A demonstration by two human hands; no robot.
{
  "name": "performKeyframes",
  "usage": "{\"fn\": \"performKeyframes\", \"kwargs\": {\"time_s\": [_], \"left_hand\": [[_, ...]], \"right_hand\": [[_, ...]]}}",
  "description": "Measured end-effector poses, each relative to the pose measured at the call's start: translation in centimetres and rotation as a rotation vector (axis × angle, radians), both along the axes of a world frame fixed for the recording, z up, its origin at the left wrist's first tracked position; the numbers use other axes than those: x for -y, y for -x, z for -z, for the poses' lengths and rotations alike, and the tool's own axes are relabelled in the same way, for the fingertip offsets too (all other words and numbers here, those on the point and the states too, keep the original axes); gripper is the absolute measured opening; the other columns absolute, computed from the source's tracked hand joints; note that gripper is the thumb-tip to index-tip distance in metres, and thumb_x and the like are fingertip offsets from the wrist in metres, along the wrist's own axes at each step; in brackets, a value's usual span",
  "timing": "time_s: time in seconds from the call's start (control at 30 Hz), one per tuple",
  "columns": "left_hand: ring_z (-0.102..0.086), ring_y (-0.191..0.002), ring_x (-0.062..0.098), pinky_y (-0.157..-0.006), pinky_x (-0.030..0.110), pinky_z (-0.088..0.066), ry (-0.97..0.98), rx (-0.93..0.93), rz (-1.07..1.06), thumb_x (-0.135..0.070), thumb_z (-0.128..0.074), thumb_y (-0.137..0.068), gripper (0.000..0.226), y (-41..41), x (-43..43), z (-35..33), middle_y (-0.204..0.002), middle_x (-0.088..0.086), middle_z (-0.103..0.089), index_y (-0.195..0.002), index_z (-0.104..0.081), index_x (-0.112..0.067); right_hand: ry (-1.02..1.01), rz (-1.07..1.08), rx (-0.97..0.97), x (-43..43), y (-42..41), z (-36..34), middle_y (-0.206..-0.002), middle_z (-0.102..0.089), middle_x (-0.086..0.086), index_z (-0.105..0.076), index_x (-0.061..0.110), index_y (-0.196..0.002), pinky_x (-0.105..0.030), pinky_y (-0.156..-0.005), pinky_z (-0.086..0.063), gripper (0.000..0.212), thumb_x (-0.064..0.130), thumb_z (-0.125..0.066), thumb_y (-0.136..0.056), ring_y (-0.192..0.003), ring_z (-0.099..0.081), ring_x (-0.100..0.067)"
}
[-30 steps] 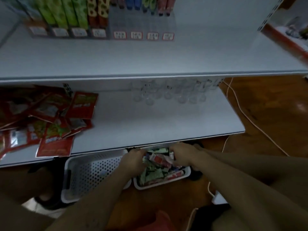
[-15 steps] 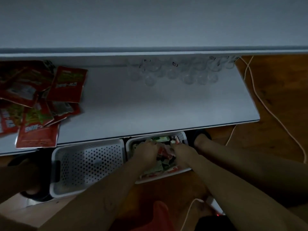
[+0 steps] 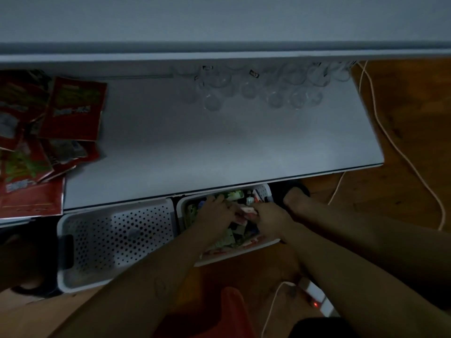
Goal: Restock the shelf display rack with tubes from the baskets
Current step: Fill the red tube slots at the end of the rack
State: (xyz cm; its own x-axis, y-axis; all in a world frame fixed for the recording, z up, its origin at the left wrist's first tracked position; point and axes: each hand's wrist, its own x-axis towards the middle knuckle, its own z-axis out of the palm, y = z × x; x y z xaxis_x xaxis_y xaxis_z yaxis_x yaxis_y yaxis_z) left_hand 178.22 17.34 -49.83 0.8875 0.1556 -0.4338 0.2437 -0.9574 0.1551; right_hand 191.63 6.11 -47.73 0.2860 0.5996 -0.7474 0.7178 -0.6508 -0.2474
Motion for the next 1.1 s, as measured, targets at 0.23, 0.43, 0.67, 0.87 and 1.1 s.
{"fn": "performKeyframes", "kwargs": {"time_s": [0.23, 0.43, 0.67, 0.87, 1.1], "left_hand": [[-0.059, -0.096, 0.024, -0.074, 0.03, -0.045, 0.301, 0.011, -0.258, -0.03, -0.061, -0.089, 0.027, 0.6, -2.5, -3.7, -0.107, 0.008, -0.063, -0.109, -0.059, -0.013], [-0.058, -0.104, 0.027, -0.079, 0.027, -0.044, 0.373, 0.093, -0.519, -0.012, -0.06, -0.087, 0.027, 2.3, -3.7, -9.0, -0.114, 0.016, -0.063, -0.112, -0.063, -0.005], [-0.06, -0.084, 0.02, -0.067, 0.024, -0.042, 0.444, 0.483, -0.663, -0.02, -0.066, -0.086, 0.007, 4.1, -3.7, -15.0, -0.088, 0.0, -0.058, -0.08, -0.069, -0.021], [-0.061, -0.056, 0.008, -0.064, 0.031, -0.055, 0.41, 0.647, -0.567, -0.038, -0.06, -0.089, 0.02, 5.1, -4.9, -23.6, -0.061, -0.008, -0.068, -0.073, -0.066, -0.029], [-0.061, -0.061, 0.003, -0.059, 0.025, -0.051, 0.237, 0.876, -0.557, -0.052, -0.061, -0.084, 0.03, 5.7, -6.4, -32.3, -0.065, -0.009, -0.067, -0.076, -0.066, -0.023]], "right_hand": [[-0.173, 0.309, -0.075, -1.5, -0.7, -3.9, -0.069, -0.058, -0.002, -0.057, 0.011, -0.074, -0.023, -0.054, -0.044, 0.019, 0.016, -0.052, -0.093, -0.061, -0.055, -0.015], [-0.313, 0.427, -0.243, -3.5, 1.0, -8.0, -0.089, -0.072, -0.012, -0.065, 0.009, -0.093, -0.029, -0.057, -0.054, 0.018, 0.023, -0.055, -0.093, -0.074, -0.071, -0.022], [-0.445, 0.341, -0.222, -4.5, 2.8, -14.3, -0.074, -0.07, -0.007, -0.06, 0.013, -0.092, -0.033, -0.059, -0.053, 0.018, 0.029, -0.053, -0.096, -0.06, -0.068, -0.022], [-0.619, 0.251, -0.159, -5.8, 3.2, -21.9, -0.065, -0.062, -0.001, -0.062, 0.01, -0.092, -0.02, -0.05, -0.047, 0.023, 0.03, -0.052, -0.097, -0.049, -0.059, -0.01], [-0.842, 0.171, -0.142, -7.7, 3.3, -30.3, -0.067, -0.064, -0.004, -0.063, 0.008, -0.099, -0.021, -0.052, -0.049, 0.027, 0.032, -0.052, -0.097, -0.052, -0.06, -0.012]]}}
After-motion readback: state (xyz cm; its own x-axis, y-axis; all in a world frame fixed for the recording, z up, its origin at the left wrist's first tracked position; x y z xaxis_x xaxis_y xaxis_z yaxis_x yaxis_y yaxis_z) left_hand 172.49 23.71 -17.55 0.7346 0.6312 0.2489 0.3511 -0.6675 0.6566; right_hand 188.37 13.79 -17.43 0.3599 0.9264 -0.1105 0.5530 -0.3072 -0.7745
